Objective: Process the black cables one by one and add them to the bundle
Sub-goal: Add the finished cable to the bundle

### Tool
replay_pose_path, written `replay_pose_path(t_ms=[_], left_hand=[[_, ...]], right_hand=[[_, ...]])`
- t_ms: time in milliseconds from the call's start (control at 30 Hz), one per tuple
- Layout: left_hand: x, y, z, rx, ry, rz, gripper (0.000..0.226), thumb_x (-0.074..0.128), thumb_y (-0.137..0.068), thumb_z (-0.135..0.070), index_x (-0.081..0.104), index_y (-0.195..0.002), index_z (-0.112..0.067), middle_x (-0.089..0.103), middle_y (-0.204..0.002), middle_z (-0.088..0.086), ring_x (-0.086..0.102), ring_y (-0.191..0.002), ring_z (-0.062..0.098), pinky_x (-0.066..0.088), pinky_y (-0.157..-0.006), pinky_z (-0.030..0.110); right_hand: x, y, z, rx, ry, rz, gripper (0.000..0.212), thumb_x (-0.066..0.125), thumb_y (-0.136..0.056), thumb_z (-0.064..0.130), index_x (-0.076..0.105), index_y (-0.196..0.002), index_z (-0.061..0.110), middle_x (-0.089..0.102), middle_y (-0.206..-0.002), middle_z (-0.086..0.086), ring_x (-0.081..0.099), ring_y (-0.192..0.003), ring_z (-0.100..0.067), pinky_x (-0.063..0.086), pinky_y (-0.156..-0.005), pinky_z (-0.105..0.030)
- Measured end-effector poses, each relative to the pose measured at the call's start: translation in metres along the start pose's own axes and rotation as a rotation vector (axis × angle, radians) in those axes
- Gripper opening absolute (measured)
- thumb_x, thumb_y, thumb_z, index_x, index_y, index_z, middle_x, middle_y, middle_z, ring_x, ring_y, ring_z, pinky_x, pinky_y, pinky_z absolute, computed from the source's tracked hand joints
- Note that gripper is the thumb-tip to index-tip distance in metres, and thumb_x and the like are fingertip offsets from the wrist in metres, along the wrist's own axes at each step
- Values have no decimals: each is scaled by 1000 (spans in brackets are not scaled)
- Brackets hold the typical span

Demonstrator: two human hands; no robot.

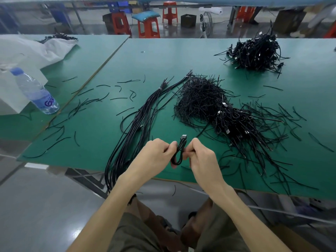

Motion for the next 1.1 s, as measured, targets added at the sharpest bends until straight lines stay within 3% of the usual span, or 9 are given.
replay_pose_path(t_ms=[100, 200, 333, 400, 533, 667, 767, 900, 1100], left_hand=[[4, -1, 2, -22, 27, 37, 63, 40, -108, -44, 57, -61, -5, 49, -44, -5, 39, -41, 8, 35, -47, 23], [-1, 0, -4, 84, 55, -27, 49, 42, -101, -53, 44, -60, -27, 42, -68, -5, 41, -68, 3, 31, -59, 19], [5, 0, -11, 171, 28, -62, 26, 49, -93, -64, 56, -82, -41, 46, -97, -8, 47, -91, 0, 37, -76, 14], [7, 0, -9, 158, 25, -99, 20, 57, -97, -55, 58, -93, -36, 54, -97, -13, 55, -86, 2, 44, -74, 16], [6, 2, -5, 85, 132, -189, 23, 62, -96, -48, 56, -106, -28, 59, -69, -9, 57, -62, 4, 45, -57, 18], [6, 4, -9, 77, 233, -213, 20, 59, -101, -37, 50, -116, -28, 50, -55, -3, 48, -47, 8, 43, -49, 20], [4, 2, -11, 67, 274, -178, 14, 57, -102, -29, 54, -116, -27, 60, -58, 9, 55, -44, 11, 46, -50, 19], [7, 0, -14, 134, 175, -75, 20, 53, -105, -30, 71, -96, -27, 71, -63, -7, 63, -47, 15, 52, -57, 23], [20, 0, 0, 184, 48, 215, 30, 56, -105, -23, 60, -130, -38, 70, -85, -15, 61, -64, 7, 55, -71, 26]], right_hand=[[-3, -3, -2, 13, -36, -25, 27, 48, -91, -10, 51, -80, 15, 59, -70, 18, 60, -65, 3, 37, -59, -13], [-7, -5, 0, 17, -54, -39, 36, 46, -90, -6, 47, -80, 28, 65, -74, 13, 61, -65, 0, 38, -61, -12], [-5, -4, -3, 29, -52, -38, 39, 47, -90, -11, 47, -81, 27, 65, -74, 11, 60, -66, -4, 38, -61, -15], [-4, -3, -2, 21, -54, -38, 30, 45, -91, -7, 48, -82, 21, 64, -73, 11, 59, -65, -3, 36, -59, -12], [-3, -3, -3, 5, -10, -31, 27, 49, -92, -10, 50, -83, 16, 64, -74, 12, 59, -65, -3, 36, -59, -12], [0, -1, -4, -7, 10, -15, 24, 54, -92, -12, 55, -86, 11, 67, -79, 9, 64, -74, -8, 53, -65, -33], [1, 1, -6, 0, -9, -33, 24, 56, -91, -13, 55, -86, 11, 65, -78, 12, 62, -72, -3, 46, -63, -21], [-5, 1, -11, 26, -21, -104, 34, 59, -87, -18, 53, -83, 15, 56, -72, 19, 59, -71, 4, 38, -59, -8], [-12, 1, -22, 109, -93, -168, 42, 57, -84, -12, 48, -76, 28, 59, -72, 19, 48, -59, -2, 34, -54, -12]])
Point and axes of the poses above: each hand's wrist, its own y-axis away from the middle knuckle, its own x-axis out of the palm, z = x × y, the point moved 8 cm from there along -y, towards the middle knuckle
